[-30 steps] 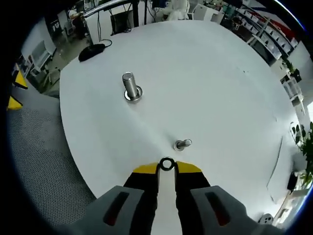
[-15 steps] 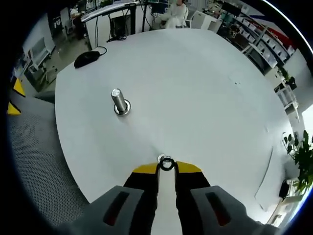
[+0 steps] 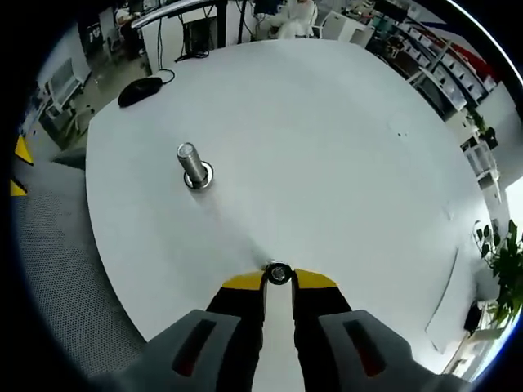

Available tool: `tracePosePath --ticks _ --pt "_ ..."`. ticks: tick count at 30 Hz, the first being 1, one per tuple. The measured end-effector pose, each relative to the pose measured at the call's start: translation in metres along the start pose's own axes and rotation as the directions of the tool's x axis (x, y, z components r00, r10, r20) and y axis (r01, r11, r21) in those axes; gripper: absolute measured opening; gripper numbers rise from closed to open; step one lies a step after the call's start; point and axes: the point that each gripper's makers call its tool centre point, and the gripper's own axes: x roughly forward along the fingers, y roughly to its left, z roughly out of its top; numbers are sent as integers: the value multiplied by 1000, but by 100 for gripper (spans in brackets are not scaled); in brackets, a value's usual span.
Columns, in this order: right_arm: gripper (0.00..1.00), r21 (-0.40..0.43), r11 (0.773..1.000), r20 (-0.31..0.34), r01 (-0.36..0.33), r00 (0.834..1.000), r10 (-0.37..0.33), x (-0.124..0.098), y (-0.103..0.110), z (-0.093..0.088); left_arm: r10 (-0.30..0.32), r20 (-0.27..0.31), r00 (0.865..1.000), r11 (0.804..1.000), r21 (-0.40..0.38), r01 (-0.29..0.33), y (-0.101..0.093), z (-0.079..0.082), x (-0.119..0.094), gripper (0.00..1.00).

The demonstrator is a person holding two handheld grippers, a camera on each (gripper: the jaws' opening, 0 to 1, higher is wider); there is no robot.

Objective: Place the washer onto the threaded stud by aligning its center hole with the stud, sliding it down to the base, and recovering from edge contact or off-axis alignment until the washer reaches the visible bottom stop.

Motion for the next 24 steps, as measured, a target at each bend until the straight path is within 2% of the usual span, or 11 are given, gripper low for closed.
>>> tracePosePath --ticks 5,21,24 --pt "14 2 1000 -9 -8 1000 8 1 5 0 2 -2 1000 1000 -2 -2 0 0 -1 15" --pt "14 39 999 -61 -36 997 38 29 3 -9 3 -15 1000 1000 -2 -3 0 -3 2 14" --pt "14 42 998 -64 -36 997 38 27 5 -8 5 -10 1000 1000 -4 -5 0 -1 1 14"
